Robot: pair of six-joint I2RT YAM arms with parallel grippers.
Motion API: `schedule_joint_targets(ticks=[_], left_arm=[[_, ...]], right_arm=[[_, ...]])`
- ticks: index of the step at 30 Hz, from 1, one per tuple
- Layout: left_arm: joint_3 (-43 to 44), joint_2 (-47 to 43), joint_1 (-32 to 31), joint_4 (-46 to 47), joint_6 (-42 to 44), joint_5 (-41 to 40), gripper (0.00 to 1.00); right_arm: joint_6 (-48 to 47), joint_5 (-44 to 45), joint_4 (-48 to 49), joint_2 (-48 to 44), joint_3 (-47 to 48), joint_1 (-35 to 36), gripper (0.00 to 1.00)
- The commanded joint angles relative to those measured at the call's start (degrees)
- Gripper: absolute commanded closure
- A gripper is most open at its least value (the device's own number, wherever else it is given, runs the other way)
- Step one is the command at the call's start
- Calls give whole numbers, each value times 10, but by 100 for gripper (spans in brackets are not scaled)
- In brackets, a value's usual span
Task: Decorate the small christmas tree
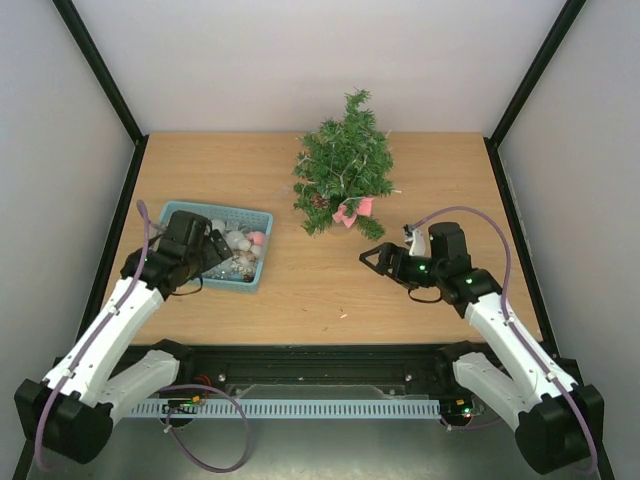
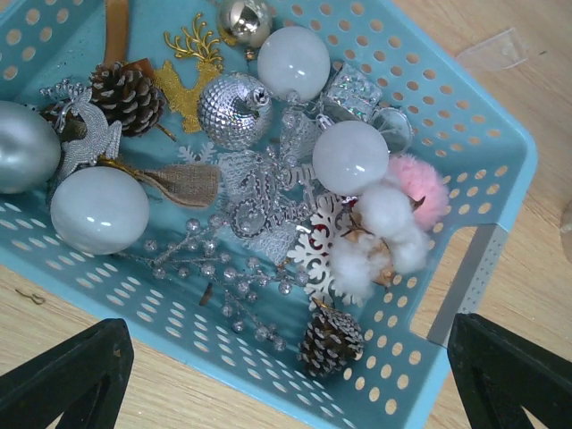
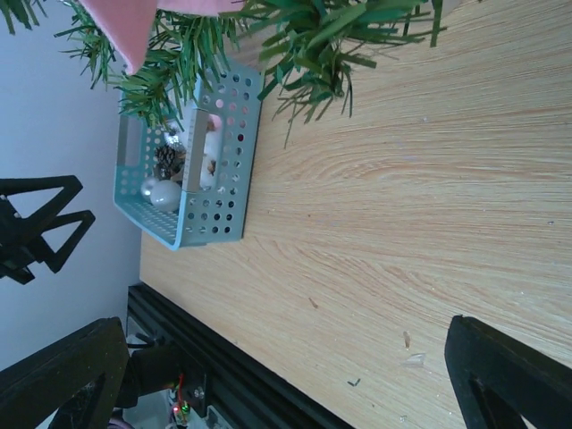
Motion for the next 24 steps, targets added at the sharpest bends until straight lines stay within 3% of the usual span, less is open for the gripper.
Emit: schedule_joint_targets(ticks=[1,13,24], left_arm=[[29,26,43,6,58,54,1],[54,194,186,18,117,82,1],[108,283,233,-8,79,75,1]], right_arm=[[-12,-24,-20,33,26,-2,1],[-40,4,-53,215,133,-2,1],[-94,15,-136,312,221,-2,1]])
